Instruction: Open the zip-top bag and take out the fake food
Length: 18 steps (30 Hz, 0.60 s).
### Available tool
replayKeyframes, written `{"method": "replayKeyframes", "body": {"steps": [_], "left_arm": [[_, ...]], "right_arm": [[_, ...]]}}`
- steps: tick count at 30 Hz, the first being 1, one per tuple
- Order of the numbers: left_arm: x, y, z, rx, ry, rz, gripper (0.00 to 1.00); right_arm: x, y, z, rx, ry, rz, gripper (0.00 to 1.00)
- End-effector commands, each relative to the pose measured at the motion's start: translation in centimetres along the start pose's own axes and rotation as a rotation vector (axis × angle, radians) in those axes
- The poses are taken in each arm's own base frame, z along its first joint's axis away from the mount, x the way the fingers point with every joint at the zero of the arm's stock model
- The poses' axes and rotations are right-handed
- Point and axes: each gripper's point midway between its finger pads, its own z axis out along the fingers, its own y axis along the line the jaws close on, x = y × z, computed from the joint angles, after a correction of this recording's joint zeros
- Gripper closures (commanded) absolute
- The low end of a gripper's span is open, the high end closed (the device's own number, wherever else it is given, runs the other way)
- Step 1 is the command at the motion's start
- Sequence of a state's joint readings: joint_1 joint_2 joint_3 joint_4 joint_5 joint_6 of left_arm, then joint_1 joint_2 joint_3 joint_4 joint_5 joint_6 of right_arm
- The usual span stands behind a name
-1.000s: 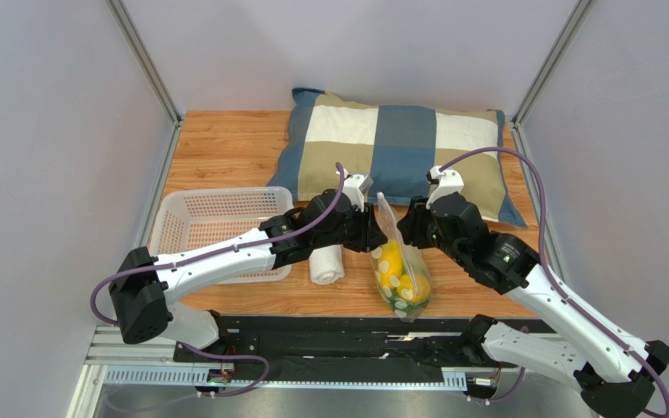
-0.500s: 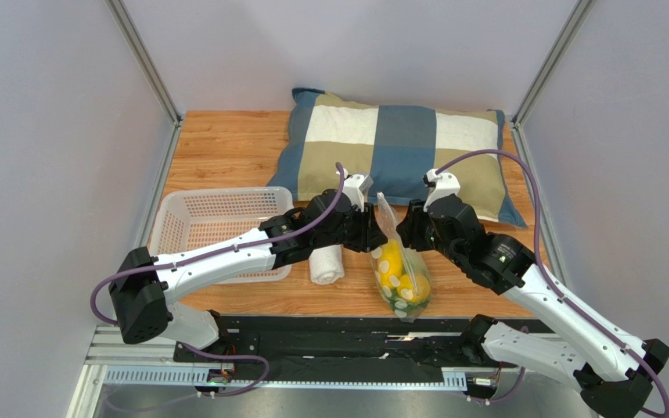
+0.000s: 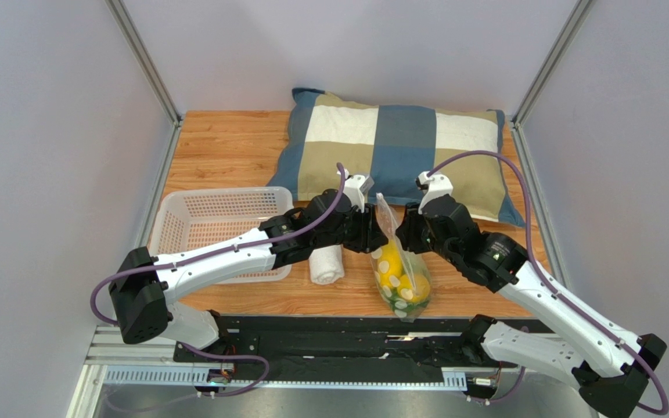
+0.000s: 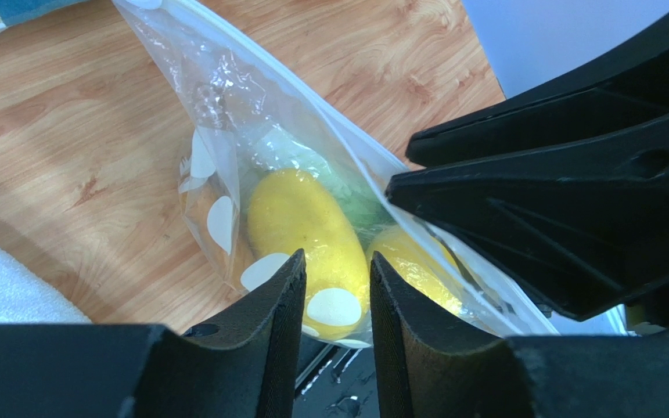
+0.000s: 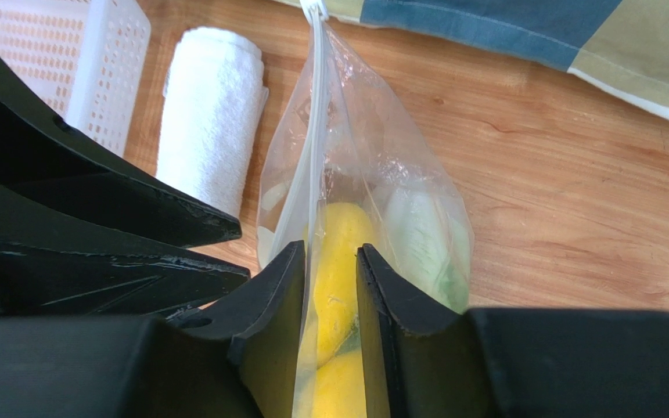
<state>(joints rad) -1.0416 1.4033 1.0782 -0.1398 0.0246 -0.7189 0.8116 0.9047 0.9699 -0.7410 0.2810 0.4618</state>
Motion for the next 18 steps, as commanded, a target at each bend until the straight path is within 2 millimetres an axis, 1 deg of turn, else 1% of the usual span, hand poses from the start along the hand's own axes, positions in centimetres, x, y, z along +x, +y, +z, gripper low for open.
{"method": "replayKeyframes", "body": {"steps": [1,3,5,6,8,9,10,11,13,14,16,18], "left_arm": [[-0.8,-1.5,-0.4,0.040,-0.010,0.043,0.61],[-0.8,-1.6,-0.3,0.045,-0.008,0.043,0.60],[-0.8,-1.9,-0.1,0.051,-0.004,0.044,0.60],[-0.7,-1.9,-0.1,0.051,-0.001,0.043,0.59],[-0.9,-2.4,-0.2,0.070,0.000,0.039,0.50],[-1.0,-2.6,-0.4,0.078,-0.006,0.037,0.48],[-1.1,-2.9,-0.5,0.090,-0.007,0.034,0.43],[-1.5,-3.4,-0.9,0.108,-0.022,0.027,0.40],[-2.0,-3.7,-1.5,0.117,-0.044,0.012,0.27],[-2.4,-3.9,-1.9,0.122,-0.063,-0.011,0.24],[-3.0,-3.1,-2.1,0.071,-0.095,-0.061,0.18],[-3.1,-2.8,-1.8,0.040,-0.096,-0.107,0.16]], "right_arm": [[1.5,-0.6,0.2,0.024,0.045,-0.059,0.70],[1.8,-1.1,0.2,0.046,0.051,-0.071,0.71],[2.1,-1.1,0.1,0.042,0.063,-0.081,0.73],[2.2,-0.9,0.0,0.034,0.069,-0.082,0.78],[2.1,-0.3,0.1,0.003,0.067,-0.076,0.87],[2.1,0.1,0.1,-0.017,0.065,-0.066,1.00],[1.8,1.0,0.1,-0.063,0.055,-0.051,1.00],[1.8,1.4,0.1,-0.083,0.049,-0.040,1.00],[1.1,2.1,-0.1,-0.124,0.016,-0.017,1.00],[1.0,2.1,-0.2,-0.124,0.009,-0.012,1.00],[0.8,2.0,-0.4,-0.122,-0.002,-0.013,1.00],[0.8,1.8,-0.6,-0.116,-0.011,-0.009,1.00]]}}
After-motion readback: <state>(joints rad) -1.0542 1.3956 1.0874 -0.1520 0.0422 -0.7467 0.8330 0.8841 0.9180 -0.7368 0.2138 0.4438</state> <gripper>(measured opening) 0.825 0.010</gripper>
